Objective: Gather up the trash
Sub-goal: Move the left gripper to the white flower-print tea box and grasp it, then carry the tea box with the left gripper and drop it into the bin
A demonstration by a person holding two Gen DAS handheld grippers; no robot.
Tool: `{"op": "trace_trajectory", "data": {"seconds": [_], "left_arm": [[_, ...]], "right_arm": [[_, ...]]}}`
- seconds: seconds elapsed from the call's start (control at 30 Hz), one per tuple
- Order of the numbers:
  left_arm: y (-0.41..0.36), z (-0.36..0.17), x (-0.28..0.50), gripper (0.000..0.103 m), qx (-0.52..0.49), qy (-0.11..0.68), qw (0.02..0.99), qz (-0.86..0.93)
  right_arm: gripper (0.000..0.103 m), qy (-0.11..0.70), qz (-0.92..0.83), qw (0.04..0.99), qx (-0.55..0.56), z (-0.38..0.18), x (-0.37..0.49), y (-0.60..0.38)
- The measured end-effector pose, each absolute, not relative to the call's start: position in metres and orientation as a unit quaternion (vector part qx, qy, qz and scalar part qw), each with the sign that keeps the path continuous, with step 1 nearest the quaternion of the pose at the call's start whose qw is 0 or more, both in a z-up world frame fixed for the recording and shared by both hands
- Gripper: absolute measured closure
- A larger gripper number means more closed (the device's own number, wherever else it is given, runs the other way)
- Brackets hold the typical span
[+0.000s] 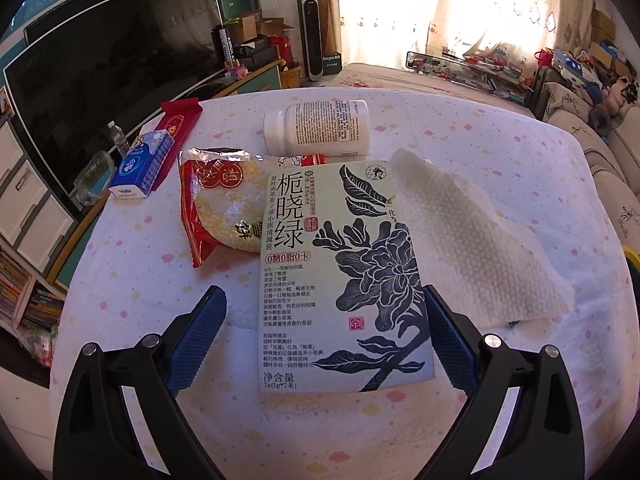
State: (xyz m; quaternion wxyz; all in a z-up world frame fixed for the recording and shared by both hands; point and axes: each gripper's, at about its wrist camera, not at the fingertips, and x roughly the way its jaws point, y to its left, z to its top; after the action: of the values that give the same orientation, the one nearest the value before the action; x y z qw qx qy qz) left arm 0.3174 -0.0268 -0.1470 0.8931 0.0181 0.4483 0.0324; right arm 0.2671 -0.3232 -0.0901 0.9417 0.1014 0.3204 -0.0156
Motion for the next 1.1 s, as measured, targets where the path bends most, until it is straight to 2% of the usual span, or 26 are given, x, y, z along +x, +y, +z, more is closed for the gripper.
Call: {"op": "trace_trajectory", "data": {"seconds": [0.1,0.17,0.37,0.73,0.8,0.83,1.1], "left_arm": [[-0.025,-0.148,0.32,0.016,0.011,0.446,0.894,0.03],[-0.023,-0.15,0.321,0.031,0.006,0.447,0.894,0.026],[-0.014,-0.14,0.298,0.031,-0.007,0.438,0.899,-0.001],[-0.03,-0.102,0.2,0.031,0.016,0.4,0.915,-0.054],[-0.042,-0.098,0.189,0.031,0.017,0.399,0.914,-0.073],[-0.049,-0.097,0.186,0.031,0.02,0.4,0.913,-0.083],[-0.148,-0.092,0.183,0.031,0.066,0.397,0.897,-0.184]], "right_arm": [[0.033,0.323,-0.013,0.941,0.101,-0.091,0.267,-0.323],[0.032,0.323,-0.013,0.941,0.098,-0.092,0.267,-0.322],[0.032,0.323,-0.012,0.941,0.1,-0.092,0.267,-0.321],[0.032,0.295,-0.037,0.95,0.093,-0.079,0.257,-0.328],[0.032,0.293,-0.045,0.95,0.097,-0.073,0.253,-0.338],[0.028,0.298,-0.043,0.948,0.104,-0.071,0.25,-0.344],[0.027,0.28,-0.089,0.949,0.114,-0.062,0.187,-0.406]]}}
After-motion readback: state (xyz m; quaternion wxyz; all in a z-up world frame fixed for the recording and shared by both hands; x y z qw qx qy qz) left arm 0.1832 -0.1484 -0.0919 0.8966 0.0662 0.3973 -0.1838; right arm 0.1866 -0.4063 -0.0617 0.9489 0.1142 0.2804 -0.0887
